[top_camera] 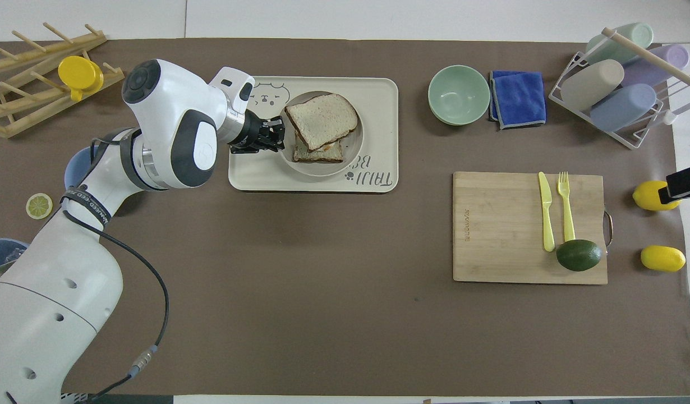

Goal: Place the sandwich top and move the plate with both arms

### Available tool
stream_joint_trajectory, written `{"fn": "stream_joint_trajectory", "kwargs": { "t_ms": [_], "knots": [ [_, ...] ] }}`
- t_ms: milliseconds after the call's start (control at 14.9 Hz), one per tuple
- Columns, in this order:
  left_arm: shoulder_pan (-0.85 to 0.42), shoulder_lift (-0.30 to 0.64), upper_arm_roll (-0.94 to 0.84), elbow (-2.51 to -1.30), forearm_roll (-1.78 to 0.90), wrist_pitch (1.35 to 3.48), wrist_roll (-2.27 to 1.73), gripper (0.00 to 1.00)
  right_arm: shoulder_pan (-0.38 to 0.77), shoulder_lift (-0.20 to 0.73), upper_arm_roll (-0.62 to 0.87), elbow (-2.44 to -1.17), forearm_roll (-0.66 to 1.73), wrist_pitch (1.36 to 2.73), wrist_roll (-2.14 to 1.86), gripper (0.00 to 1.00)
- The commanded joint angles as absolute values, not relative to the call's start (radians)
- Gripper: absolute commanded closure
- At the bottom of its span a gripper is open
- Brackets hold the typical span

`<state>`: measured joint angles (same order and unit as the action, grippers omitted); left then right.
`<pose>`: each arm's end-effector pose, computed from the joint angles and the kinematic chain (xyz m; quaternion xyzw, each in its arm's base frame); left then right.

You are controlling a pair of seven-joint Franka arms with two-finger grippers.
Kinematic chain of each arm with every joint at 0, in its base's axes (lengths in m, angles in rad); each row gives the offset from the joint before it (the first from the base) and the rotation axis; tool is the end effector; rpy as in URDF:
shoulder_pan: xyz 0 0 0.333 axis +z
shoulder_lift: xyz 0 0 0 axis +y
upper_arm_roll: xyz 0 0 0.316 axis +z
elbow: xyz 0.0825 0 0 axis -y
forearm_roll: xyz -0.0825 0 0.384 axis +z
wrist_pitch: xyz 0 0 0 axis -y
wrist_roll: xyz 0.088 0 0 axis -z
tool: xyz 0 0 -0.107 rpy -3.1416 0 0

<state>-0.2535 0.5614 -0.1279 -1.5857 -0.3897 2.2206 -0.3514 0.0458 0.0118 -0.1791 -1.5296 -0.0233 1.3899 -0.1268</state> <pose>0.6519 -0.2607 0.3217 0.9750 0.1072 -0.0350 0.1916 0.5334 -0.0737 0.6228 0.9970 -0.0045 -0.0766 0.0027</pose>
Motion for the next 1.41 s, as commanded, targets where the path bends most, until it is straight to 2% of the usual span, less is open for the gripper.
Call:
{"fn": "stream_joint_trajectory", "kwargs": {
  "t_ms": [0, 134, 268, 536, 736, 1071, 1339],
  "knots": [
    [-0.236, 0.546, -0.129, -1.554, -0.342, 2.165, -0.339, 0.0, 0.04, 0.003, -0.179, -1.54, -0.003, 1.382, -0.146, 0.0],
    [-0.21, 0.532, -0.129, -1.542, -0.306, 2.138, -0.341, 0.0, 0.04, 0.003, -0.179, -1.54, -0.003, 1.382, -0.146, 0.0],
    [-0.18, 0.479, -0.129, -1.546, -0.284, 2.103, -0.341, 0.0, 0.04, 0.003, -0.179, -1.54, -0.003, 1.382, -0.146, 0.0],
    [-0.172, 0.341, -0.071, -1.549, -0.215, 1.965, -0.347, 0.0, 0.041, 0.003, -0.179, -1.54, -0.003, 1.382, -0.146, 0.0],
    [-0.17, 0.266, -0.069, -1.549, -0.089, 1.873, -0.341, 0.0, 0.041, 0.003, -0.179, -1.54, -0.003, 1.382, -0.146, 0.0],
    [-0.141, 0.095, -0.066, -1.549, -0.037, 1.654, -0.336, 0.0, 0.04, 0.003, -0.179, -1.54, -0.003, 1.382, -0.146, 0.0],
    [-0.137, -0.003, -0.069, -1.546, 0.032, 1.479, -0.289, 0.0, 0.04, 0.003, -0.179, -1.54, -0.003, 1.382, -0.146, 0.0]
  ]
}}
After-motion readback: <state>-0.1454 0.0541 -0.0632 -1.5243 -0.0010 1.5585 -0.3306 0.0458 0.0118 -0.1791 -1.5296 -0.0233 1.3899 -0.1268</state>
